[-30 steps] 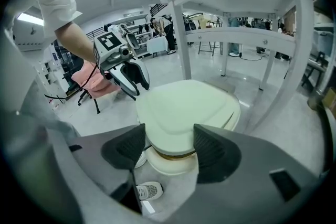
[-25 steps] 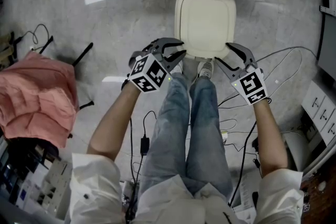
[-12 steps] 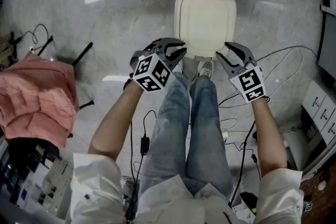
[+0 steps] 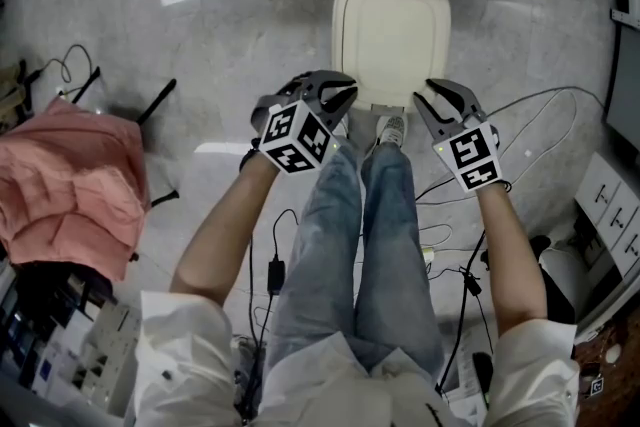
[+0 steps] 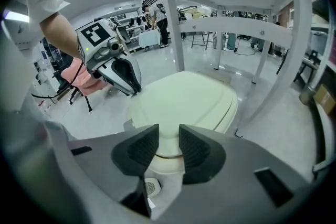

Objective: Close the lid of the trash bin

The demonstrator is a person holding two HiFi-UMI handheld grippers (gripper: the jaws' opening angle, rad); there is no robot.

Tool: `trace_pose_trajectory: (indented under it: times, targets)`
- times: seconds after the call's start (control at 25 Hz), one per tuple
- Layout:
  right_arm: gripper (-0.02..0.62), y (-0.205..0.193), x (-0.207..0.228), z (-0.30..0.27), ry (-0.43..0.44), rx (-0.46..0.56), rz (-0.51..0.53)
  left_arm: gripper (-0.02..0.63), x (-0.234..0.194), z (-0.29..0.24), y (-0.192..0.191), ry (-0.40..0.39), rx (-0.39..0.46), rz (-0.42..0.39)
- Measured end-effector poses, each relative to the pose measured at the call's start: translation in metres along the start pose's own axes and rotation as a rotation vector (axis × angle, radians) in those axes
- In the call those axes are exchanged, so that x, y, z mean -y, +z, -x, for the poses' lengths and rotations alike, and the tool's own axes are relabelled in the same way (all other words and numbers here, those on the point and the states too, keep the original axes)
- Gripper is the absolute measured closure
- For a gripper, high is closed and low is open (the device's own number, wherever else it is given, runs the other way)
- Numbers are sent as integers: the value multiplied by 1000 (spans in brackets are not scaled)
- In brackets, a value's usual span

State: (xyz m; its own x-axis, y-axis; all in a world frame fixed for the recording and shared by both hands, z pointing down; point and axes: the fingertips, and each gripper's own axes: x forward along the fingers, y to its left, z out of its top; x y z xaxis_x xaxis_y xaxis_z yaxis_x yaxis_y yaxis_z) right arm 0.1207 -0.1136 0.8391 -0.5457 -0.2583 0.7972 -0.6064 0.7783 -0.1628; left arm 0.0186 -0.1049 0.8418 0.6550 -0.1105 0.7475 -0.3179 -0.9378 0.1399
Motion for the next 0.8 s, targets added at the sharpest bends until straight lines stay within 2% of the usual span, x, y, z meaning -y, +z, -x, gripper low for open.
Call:
trace_pose_trajectory:
  times: [0.36,0.8]
  targets:
    - [480,-1,-1,-1,-6,-2,2,568,1,-8,5,12,-7,-8]
    - [538,-7,-1,-7,-14,-13,30,569,0,-16,2,23,-27,-7]
